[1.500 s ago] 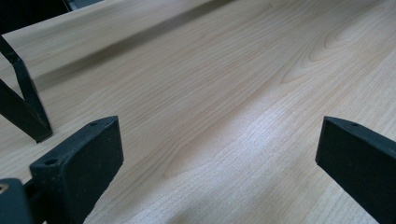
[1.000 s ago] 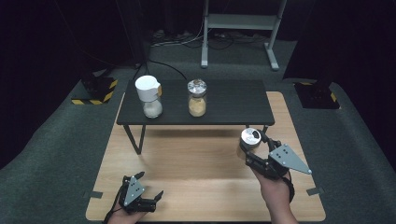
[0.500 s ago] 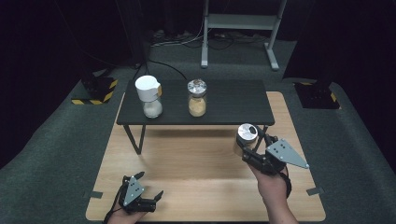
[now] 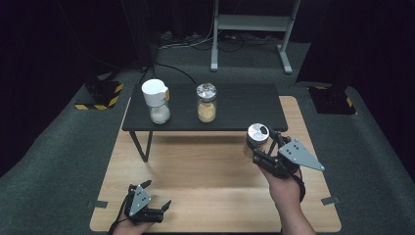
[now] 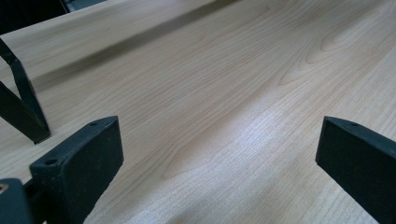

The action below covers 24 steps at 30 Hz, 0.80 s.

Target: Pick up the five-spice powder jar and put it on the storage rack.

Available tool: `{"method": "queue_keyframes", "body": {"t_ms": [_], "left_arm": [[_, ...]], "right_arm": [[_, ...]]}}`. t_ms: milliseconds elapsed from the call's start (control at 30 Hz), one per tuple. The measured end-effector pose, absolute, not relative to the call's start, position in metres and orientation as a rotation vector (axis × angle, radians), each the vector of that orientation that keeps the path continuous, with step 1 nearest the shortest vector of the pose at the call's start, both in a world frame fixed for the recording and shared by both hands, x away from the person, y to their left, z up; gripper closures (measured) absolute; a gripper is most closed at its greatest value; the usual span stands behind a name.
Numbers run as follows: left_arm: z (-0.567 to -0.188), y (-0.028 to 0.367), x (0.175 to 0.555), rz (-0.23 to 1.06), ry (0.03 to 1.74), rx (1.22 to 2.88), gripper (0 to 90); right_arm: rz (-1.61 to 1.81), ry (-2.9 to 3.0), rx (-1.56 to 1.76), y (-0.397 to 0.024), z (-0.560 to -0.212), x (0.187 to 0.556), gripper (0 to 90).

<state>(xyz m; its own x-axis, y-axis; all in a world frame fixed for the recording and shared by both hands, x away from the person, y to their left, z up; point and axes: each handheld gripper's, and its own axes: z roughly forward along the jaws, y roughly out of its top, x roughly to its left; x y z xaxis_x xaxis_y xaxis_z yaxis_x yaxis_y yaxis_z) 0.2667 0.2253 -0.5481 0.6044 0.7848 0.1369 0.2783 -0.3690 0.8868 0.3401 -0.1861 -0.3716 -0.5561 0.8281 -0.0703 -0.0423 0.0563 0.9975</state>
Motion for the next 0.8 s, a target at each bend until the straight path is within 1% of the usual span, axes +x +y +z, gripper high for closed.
{"method": "queue_keyframes", "body": {"t_ms": [467, 800], "left_arm": [[-0.548, 0.226, 0.267, 0.700, 0.847, 1.924, 1.1], [-0.548, 0.226, 0.267, 0.696, 0.845, 1.920, 1.1]], "right_arm": [[1.602, 1.605, 0.776, -0.181, -0.348, 0.348, 34.3], [1.604, 1.594, 0.769, -0.177, -0.338, 0.355, 34.3]]}}
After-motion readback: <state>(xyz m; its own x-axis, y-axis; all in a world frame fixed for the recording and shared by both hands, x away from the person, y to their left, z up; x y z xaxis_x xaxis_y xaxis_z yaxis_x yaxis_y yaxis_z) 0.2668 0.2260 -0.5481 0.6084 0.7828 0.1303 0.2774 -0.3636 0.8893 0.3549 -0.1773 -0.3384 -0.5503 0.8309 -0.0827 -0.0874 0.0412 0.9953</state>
